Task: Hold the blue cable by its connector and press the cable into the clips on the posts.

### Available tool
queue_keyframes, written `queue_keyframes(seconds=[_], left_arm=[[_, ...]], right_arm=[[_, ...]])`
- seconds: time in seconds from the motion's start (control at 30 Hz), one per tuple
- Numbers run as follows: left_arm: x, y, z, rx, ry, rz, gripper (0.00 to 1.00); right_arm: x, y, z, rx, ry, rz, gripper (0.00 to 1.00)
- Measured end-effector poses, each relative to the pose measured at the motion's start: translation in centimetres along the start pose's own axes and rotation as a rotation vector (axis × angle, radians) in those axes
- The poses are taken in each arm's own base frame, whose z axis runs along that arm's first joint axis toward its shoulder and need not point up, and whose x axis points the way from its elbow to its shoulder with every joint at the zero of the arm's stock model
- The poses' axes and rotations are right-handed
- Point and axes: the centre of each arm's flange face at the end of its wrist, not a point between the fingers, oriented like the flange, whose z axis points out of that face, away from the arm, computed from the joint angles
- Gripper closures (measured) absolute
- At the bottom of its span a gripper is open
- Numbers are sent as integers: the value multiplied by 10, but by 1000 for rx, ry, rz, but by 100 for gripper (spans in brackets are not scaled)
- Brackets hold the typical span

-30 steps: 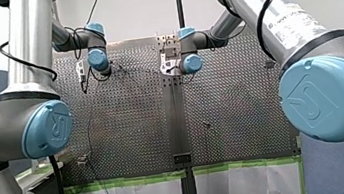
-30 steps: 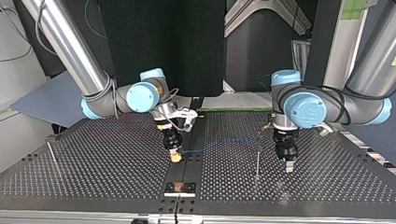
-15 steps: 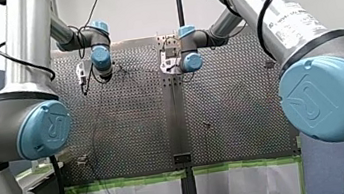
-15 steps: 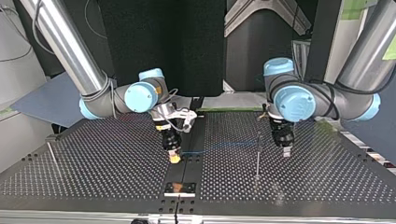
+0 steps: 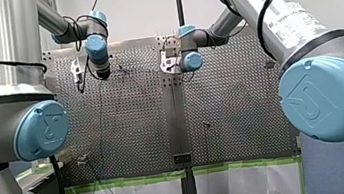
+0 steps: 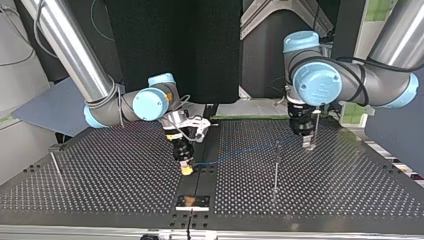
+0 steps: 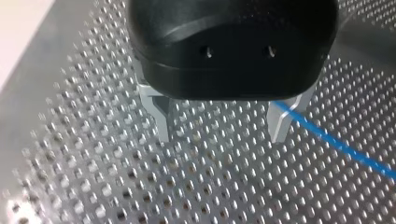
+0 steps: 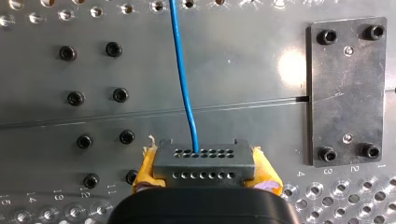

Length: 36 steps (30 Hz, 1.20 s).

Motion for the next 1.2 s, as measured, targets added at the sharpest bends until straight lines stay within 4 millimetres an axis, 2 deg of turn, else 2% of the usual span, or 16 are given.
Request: queue_keyframes(seconds=[0.3, 1.2], left_arm=[[-4, -17, -17, 95, -13, 1, 0], [-4, -39, -28, 168, -41, 5, 0]], right_arm=[[0, 0, 0, 0, 0, 2, 100], [0, 1, 1, -1, 2, 2, 100]])
